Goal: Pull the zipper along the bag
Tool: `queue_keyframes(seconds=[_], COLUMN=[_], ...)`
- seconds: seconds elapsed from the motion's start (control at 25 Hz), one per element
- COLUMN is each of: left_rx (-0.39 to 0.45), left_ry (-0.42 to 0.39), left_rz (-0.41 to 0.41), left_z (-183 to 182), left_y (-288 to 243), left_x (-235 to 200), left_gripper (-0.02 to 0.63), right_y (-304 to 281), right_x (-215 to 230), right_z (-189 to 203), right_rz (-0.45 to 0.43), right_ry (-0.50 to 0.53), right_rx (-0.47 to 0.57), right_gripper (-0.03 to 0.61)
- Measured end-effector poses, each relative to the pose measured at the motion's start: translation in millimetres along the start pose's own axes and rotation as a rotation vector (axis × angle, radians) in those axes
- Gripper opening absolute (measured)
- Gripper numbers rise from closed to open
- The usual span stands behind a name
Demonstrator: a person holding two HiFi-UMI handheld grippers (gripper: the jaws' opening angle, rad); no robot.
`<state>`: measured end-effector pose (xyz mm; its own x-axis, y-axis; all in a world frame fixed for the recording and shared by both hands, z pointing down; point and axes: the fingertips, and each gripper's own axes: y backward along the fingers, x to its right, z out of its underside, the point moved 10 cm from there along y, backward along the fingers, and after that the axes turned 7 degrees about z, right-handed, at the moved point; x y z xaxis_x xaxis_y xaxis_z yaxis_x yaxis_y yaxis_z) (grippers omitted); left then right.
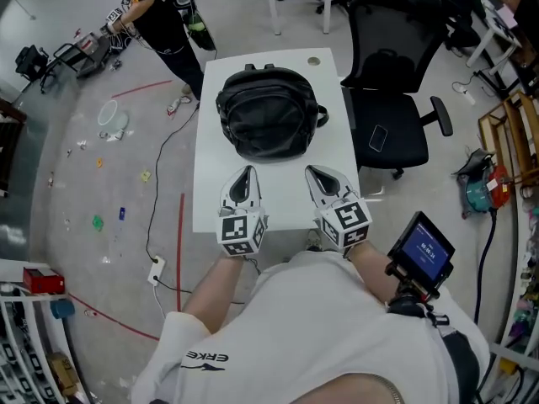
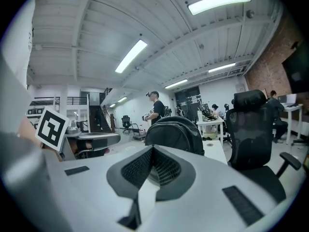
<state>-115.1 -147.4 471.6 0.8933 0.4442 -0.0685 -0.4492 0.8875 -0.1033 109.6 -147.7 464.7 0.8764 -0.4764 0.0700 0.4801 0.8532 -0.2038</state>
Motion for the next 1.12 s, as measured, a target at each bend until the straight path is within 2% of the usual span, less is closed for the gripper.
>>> queue_keyframes(seconds=[0.12, 0.32, 0.48, 1.12], left_rx=[0.006, 0.022, 0.035, 0.075], left_ry=[-0.006, -0.008, -0.017, -0.118], left_rz=[0.009, 0.034, 0.048, 0.063], left_z=[3, 1, 2, 11], left_y=[-2, 39, 51, 93], left_x=[8, 14, 23, 37], left_gripper=[0.003, 0.003, 0.003, 0.003], right_y=[4, 35, 49, 77], right_x=[2, -36, -44, -77], right_z=[4, 5, 8, 19], right_rz=[0.006, 0.029, 0.041, 0.063], right_ry=[-0.003, 0.013, 0.026, 0.046], right_rx=[-0.001, 0.008, 0.006, 0.007], right_gripper=[0.005, 0.005, 0.005, 0.005])
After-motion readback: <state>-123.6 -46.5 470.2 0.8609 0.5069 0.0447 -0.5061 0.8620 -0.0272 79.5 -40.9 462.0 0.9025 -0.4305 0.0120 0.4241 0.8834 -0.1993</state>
